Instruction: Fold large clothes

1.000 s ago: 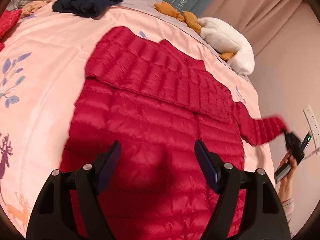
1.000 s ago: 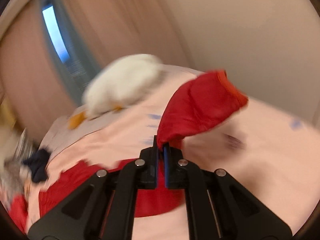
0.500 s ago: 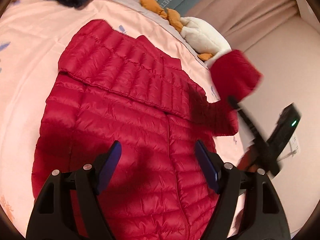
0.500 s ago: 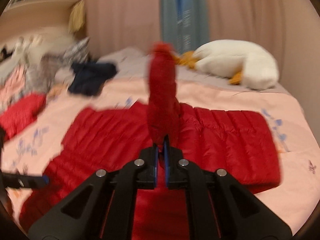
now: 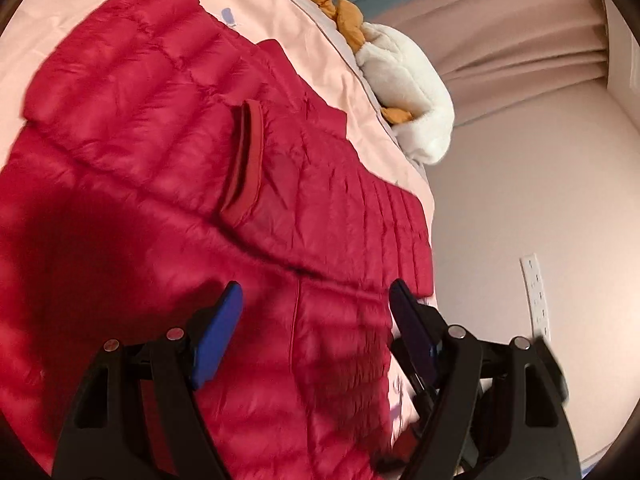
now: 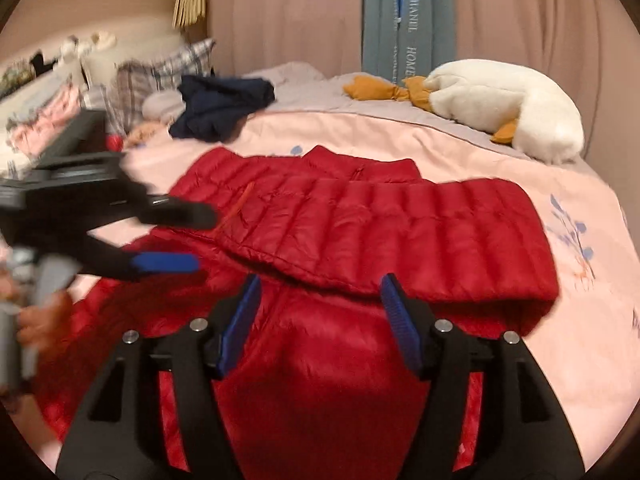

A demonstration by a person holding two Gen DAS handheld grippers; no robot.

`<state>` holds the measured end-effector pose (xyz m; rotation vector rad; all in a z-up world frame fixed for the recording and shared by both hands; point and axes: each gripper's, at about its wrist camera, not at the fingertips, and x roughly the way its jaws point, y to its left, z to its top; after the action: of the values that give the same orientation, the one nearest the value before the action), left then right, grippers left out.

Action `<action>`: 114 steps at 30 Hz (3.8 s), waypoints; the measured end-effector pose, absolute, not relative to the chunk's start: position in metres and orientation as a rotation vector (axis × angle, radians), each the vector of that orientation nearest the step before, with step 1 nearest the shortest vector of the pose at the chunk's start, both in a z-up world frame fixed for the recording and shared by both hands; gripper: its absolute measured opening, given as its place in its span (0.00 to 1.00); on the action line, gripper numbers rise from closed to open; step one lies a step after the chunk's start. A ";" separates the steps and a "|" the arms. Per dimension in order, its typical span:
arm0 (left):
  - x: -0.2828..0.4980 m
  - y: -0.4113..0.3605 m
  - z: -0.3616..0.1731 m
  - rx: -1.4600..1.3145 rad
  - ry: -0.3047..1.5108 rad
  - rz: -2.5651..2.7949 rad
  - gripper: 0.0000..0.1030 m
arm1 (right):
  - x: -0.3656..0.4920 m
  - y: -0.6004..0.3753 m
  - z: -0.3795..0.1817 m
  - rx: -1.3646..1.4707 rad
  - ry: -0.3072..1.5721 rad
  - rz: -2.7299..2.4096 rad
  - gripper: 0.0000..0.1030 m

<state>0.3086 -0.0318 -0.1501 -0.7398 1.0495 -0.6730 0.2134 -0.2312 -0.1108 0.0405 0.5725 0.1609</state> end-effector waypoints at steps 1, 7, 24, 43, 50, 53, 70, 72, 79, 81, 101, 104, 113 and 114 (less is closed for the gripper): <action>0.313 -0.036 -0.152 -0.743 1.044 -0.660 0.74 | 0.206 -0.238 -0.111 0.065 0.573 0.164 0.63; 0.334 -0.042 -0.167 -0.792 1.020 -0.525 0.57 | 0.179 -0.263 -0.117 0.114 0.582 0.156 0.63; 0.330 0.010 -0.102 -0.766 0.747 -0.406 0.03 | 0.164 -0.296 -0.119 0.174 0.594 0.104 0.63; 0.341 0.034 -0.097 -0.289 0.804 -0.274 0.39 | 0.276 -0.323 -0.106 0.197 0.673 -0.031 0.66; 0.385 -0.010 -0.132 -0.112 0.903 -0.206 0.28 | 0.345 -0.332 -0.145 0.198 0.784 -0.139 0.66; 0.390 -0.015 -0.151 -0.057 0.930 -0.197 0.29 | 0.354 -0.338 -0.171 0.195 0.850 -0.138 0.66; 0.333 -0.062 -0.115 0.091 0.771 -0.309 0.44 | 0.340 -0.254 -0.124 0.101 0.745 0.069 0.67; 0.335 -0.080 -0.122 0.120 0.784 -0.324 0.44 | 0.353 -0.242 -0.139 0.085 0.790 0.063 0.67; 0.353 -0.091 -0.161 0.152 0.881 -0.291 0.46 | 0.367 -0.231 -0.168 0.033 0.870 0.007 0.70; 0.352 -0.086 -0.157 0.124 0.892 -0.290 0.46 | 0.362 -0.235 -0.162 0.061 0.862 0.011 0.70; 0.172 0.039 -0.143 -0.060 0.916 -0.255 0.95 | 0.115 -0.331 -0.154 0.457 0.811 -0.018 0.93; 0.147 0.057 -0.152 -0.092 0.920 -0.246 0.96 | 0.095 -0.334 -0.163 0.471 0.833 -0.023 0.93; 0.113 0.081 -0.172 -0.161 0.972 -0.280 0.96 | 0.070 -0.324 -0.181 0.517 0.884 0.041 0.93; 0.111 0.081 -0.175 -0.168 0.980 -0.289 0.96 | 0.070 -0.320 -0.183 0.515 0.890 0.057 0.93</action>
<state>0.1113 0.0810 -0.1751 -0.1677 0.9803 -0.2893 0.0699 -0.3199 -0.1830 0.5151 0.8895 0.0567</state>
